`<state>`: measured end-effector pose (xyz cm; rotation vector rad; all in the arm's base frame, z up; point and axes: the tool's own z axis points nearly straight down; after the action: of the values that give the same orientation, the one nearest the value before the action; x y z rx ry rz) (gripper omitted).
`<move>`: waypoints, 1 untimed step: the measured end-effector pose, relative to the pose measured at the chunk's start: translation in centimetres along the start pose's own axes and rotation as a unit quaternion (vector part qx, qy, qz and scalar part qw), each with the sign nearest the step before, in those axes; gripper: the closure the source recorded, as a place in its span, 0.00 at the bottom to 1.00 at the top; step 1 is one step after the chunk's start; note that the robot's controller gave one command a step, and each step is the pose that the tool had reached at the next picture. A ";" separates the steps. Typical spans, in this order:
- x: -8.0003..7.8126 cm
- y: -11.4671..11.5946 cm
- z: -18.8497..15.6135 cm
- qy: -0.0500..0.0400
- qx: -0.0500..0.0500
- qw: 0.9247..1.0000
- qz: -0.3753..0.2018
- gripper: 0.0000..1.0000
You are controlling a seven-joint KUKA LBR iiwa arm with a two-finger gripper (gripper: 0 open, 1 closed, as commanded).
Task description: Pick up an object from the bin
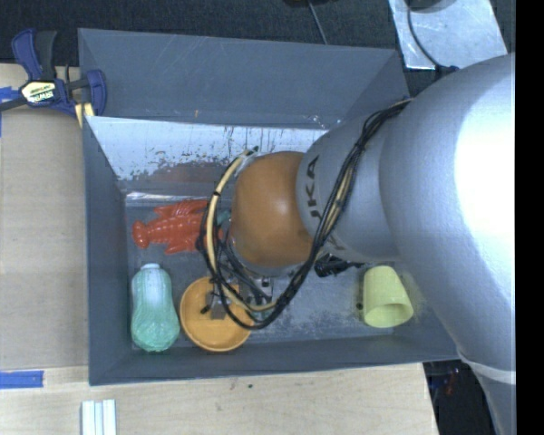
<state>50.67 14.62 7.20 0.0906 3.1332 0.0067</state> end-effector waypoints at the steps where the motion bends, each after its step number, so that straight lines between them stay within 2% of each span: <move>1: 0.1 -0.1 -1.4 0.001 0.000 1.000 0.000 1.00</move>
Offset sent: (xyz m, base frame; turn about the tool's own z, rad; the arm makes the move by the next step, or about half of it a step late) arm -0.0008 -0.0003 0.1073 0.0007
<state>50.60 14.56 8.61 0.0921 3.1343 0.0057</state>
